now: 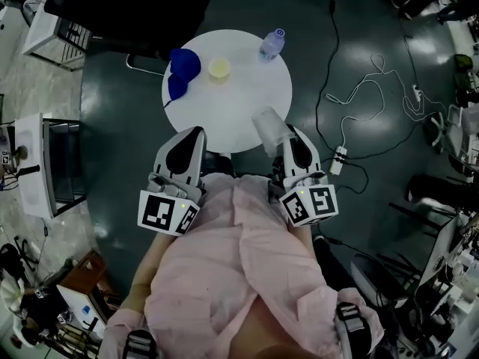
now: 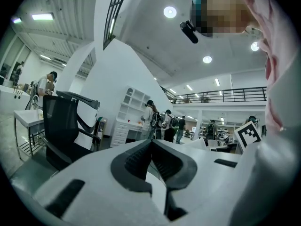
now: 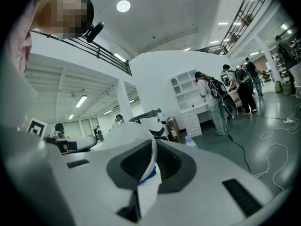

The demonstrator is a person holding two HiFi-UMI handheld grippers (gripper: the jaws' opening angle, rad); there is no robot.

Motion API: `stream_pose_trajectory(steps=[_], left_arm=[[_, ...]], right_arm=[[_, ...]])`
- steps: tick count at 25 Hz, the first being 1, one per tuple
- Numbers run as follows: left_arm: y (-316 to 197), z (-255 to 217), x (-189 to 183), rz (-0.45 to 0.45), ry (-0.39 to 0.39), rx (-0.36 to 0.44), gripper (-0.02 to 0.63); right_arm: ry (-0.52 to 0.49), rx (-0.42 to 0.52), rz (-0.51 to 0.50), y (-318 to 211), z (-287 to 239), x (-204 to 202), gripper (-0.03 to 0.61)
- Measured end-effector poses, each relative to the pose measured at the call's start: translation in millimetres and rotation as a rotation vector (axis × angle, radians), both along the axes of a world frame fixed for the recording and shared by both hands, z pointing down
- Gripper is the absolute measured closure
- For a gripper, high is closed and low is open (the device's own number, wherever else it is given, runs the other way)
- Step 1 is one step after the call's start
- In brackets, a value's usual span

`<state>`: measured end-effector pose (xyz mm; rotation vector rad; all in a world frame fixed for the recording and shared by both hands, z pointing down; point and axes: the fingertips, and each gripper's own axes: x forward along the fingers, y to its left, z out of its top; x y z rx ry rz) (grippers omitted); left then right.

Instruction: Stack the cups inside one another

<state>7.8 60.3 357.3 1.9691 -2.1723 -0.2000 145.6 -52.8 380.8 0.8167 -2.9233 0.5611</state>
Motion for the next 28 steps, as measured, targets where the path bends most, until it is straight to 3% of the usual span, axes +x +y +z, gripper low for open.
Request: stream_pose_trajectory(steps=[9,15,28], left_arm=[[0,10,-26,0.016,0.047,-0.018,0.595],[-5,4,-68,0.022,0.084,-0.010,0.595],[-37,14,-114,0.174,0.137,-0.046,0.595]], right_arm=[[0.038,-0.023,0.018,2,5,-21,0.535],[0.075,-0.020,0.038,3,3,-57,0.537],[0.163,-0.065,0.145,7,23,-94,0.537]])
